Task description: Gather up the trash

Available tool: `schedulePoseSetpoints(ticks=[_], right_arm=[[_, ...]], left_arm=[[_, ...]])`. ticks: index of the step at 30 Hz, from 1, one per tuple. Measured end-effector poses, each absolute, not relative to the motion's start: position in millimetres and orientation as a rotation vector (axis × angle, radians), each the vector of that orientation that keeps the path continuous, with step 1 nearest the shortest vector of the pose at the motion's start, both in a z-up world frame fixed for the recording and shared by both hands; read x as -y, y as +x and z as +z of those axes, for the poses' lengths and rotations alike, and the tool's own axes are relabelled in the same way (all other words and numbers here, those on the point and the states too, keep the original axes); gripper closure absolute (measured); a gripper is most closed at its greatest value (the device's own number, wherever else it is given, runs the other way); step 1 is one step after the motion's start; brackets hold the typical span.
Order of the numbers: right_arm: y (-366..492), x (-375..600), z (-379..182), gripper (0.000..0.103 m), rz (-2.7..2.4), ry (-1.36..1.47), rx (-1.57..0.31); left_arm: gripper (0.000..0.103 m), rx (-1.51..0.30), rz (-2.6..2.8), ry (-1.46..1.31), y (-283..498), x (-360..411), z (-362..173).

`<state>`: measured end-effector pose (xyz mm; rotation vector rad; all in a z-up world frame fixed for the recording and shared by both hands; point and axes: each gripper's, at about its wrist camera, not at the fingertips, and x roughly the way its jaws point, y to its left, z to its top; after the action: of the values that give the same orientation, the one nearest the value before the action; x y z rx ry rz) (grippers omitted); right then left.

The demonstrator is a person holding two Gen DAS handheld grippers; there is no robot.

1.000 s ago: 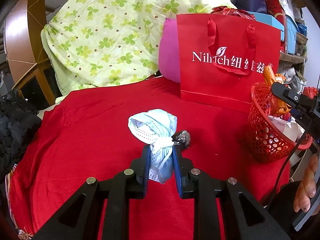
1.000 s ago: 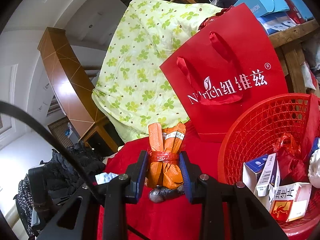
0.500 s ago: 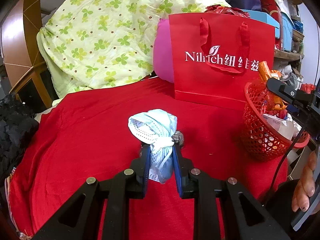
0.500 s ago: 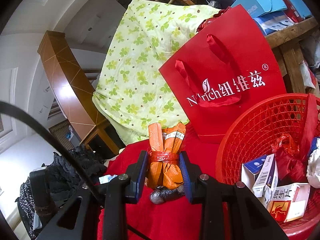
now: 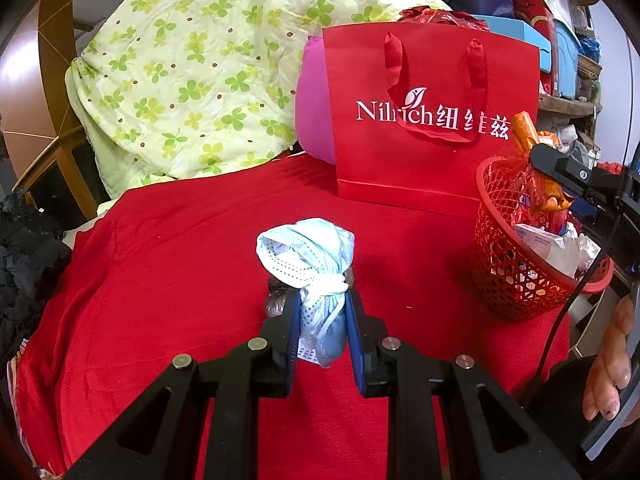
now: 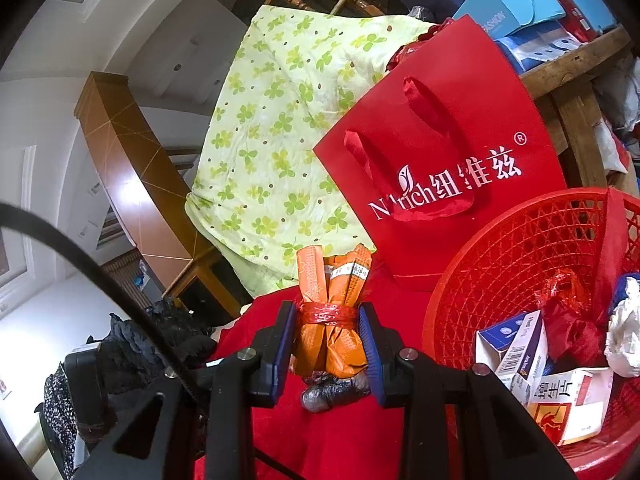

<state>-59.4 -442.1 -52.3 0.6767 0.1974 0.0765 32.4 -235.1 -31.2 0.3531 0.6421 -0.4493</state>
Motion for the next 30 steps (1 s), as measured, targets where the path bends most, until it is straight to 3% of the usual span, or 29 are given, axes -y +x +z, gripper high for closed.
schedulePoseSetpoints(ticks=[14,30], right_arm=[[-68,456,-52,0.069,0.060,0.687,-0.175],[-111,508,-57,0.068,-0.045,0.780,-0.064]], left_arm=[[0.080,-0.674,-0.490,0.311,34,240,-30],[0.080,-0.607,-0.732,0.303,1,295,1]])
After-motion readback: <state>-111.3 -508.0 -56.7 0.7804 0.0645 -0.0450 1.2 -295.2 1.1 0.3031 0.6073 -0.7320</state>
